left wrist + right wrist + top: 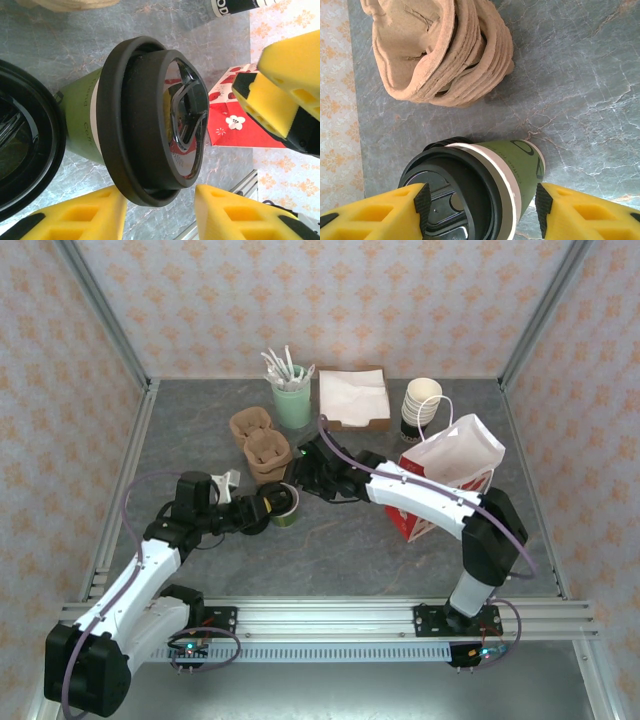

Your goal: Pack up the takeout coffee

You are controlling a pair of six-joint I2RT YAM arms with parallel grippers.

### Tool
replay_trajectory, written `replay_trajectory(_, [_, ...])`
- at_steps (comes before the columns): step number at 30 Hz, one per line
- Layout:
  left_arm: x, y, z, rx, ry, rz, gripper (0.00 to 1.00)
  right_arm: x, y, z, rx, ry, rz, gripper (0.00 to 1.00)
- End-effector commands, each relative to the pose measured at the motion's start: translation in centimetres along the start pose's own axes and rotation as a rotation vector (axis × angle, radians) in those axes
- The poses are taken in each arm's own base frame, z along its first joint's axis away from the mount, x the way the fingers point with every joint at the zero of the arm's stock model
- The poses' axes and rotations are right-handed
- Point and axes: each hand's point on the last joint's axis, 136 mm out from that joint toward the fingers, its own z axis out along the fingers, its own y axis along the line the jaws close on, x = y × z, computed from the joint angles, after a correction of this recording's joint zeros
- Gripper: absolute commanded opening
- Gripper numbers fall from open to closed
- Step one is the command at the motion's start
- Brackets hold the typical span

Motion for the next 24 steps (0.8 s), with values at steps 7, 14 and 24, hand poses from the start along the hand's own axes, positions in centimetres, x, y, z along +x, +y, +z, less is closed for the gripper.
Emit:
replay_trajectory(7, [-1.2,-0.4,-0.7,-0.048,-0.02,0.053,0.51,-0.3,0.7,1.2,-0.019,0.011,-0.007,0.59])
replay_trajectory(14, [-1.7,-0.5,-0.9,-0.068,-0.028,0.07,0.52,-0.3,0.8,1.1,-0.022,0.01,-0.009,0.59])
replay_trajectory(24, [-2.0,-0.4,-0.4,-0.072,-0.016,0.063,0.52,-0.3,0.8,1.1,-0.038,0.016,0.007,0.59])
